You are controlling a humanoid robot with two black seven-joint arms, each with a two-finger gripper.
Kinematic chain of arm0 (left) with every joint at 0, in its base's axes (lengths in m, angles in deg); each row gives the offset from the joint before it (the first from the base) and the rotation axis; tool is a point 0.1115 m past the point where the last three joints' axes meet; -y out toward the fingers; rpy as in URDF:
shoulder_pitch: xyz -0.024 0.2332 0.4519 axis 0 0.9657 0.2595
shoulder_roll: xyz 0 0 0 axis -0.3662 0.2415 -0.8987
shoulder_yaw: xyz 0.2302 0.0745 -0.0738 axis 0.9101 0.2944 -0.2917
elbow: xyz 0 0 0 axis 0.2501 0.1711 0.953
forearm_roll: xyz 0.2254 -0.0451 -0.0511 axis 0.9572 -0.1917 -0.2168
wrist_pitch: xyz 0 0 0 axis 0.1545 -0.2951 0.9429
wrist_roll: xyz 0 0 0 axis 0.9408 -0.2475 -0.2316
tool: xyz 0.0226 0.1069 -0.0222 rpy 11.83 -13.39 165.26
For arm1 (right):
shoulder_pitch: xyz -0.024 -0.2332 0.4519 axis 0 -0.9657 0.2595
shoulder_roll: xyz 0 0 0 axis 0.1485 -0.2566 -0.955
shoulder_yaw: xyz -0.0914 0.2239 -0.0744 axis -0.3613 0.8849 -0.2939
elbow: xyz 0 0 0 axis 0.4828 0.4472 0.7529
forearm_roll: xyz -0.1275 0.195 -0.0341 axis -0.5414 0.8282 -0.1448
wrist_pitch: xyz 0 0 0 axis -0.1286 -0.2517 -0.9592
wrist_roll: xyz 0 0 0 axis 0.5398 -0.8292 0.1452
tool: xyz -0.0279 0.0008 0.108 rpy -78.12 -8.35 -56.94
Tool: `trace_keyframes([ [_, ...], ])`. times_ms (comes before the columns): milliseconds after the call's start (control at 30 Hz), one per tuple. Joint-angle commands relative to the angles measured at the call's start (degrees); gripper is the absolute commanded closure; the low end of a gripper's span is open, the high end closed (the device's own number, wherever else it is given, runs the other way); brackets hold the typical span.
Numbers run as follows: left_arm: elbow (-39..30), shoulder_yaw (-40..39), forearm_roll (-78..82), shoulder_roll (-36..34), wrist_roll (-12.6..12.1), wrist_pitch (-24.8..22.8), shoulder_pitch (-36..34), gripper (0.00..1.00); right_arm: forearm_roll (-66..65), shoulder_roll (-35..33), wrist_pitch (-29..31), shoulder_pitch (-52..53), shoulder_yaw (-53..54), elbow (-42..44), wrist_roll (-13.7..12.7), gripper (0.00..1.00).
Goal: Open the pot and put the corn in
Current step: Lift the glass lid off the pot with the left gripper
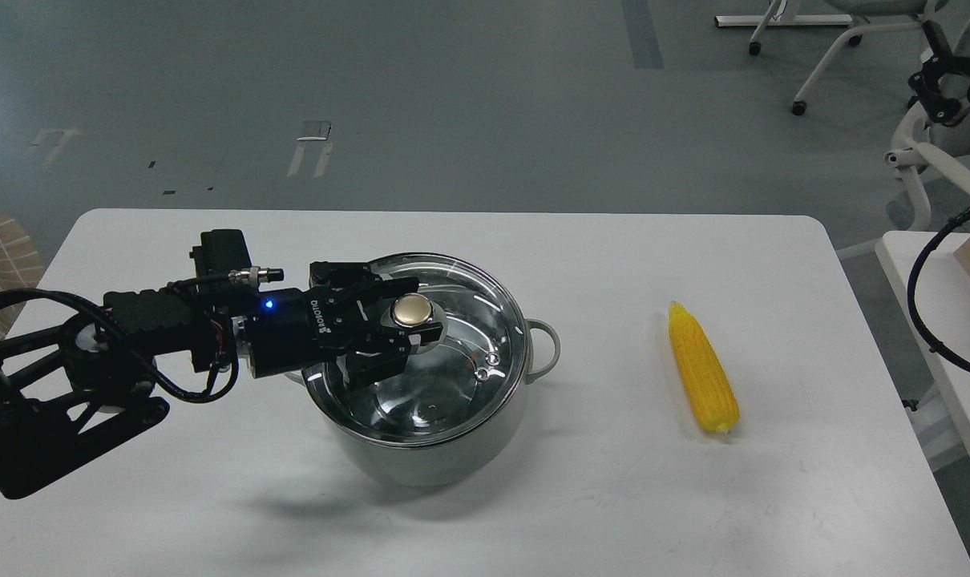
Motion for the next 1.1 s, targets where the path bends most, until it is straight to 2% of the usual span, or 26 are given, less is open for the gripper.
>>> trace_keyframes([
  [0,0.2,0.1,0.1,-0.1,0.0,0.2,0.2,0.54,0.0,0.2,0.0,-0.1,0.0,0.1,0.0,0.0],
  [133,0.1,-0.2,0.1,-0.1,0.0,0.2,0.0,0.64,0.0,0.3,0.0,-0.1,0.5,0.1,0.0,0.0],
  [367,-3.7,-3.0,-0.1,-2.5,0.0,0.5,-0.5,0.64,0.0,0.3,0.0,-0.1,0.7,0.1,0.0,0.0],
  [567,-6.9,-9.2,-3.8,-11.4,0.0,1.2,0.0,0.64,0.0,0.1,0.0,-0.1,0.8,0.1,0.0,0.0],
  [700,-6.4,-9.1,-19.7,-21.0,0.0,5.6,1.3,0.65,0.0,0.1,0.0,-0.2,0.9,0.1,0.0,0.0],
  [833,-3.4,-6.9,-30.3,-29.7,0.0,9.9,6.0,0.65,0.0,0.1,0.0,-0.5,1.0,0.1,0.1,0.0],
  [933,3.3,-2.4,-30.2,-31.3,0.0,11.8,8.6,0.65,0.0,0.3,0.0,-0.8,1.7,0.1,0.1,0.0],
  [1067,11.4,4.1,-29.9,-29.9,0.0,15.6,9.1,0.65,0.0,0.4,0.0,-1.0,1.7,0.1,0.1,0.0],
])
